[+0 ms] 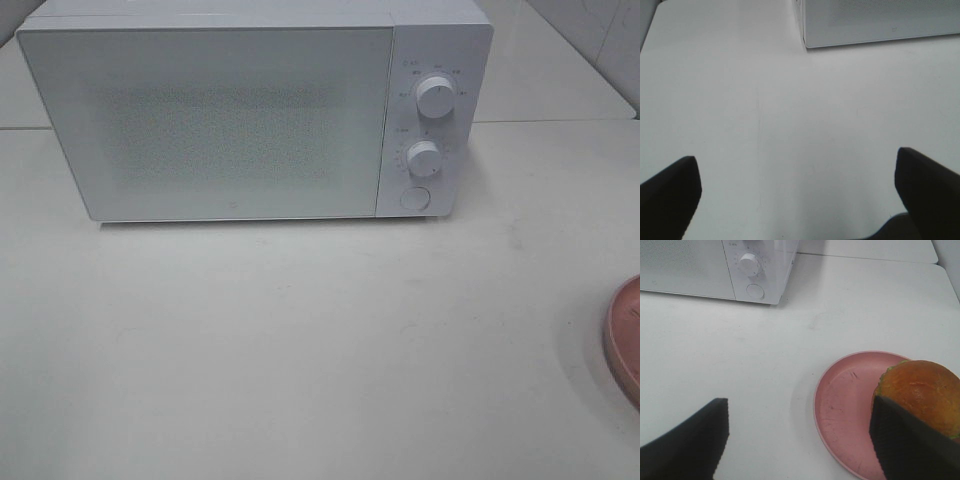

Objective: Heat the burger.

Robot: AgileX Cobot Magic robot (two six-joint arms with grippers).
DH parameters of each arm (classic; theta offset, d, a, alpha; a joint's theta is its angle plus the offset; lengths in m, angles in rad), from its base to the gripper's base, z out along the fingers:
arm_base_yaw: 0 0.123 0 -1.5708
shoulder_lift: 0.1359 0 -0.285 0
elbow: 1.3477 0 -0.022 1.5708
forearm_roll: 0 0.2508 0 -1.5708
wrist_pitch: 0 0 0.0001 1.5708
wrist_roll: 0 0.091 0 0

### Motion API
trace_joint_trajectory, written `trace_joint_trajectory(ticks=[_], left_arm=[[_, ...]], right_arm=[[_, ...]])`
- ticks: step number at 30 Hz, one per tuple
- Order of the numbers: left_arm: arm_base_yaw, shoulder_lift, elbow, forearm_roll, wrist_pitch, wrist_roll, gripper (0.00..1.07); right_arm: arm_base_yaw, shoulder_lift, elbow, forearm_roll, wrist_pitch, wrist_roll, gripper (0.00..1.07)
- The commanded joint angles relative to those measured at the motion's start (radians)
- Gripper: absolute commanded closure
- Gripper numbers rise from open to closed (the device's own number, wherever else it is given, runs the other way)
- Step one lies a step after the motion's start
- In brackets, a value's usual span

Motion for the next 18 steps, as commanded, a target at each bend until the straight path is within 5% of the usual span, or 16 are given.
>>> trace_joint_trajectory(ticks=[1,18], left_arm=[[0.019,-0.073,0.002,-0.007,-0.009,-0.006,0.08],[0.018,-0.110,0.004,-0.011,-0.010,-0.006,0.08]], right_arm=[[-0.008,-0.029,0.001,0.002,-0.013,0.000,0.31],[-0.008,-0.026,0.001,0.002,-0.013,0.000,0.31]])
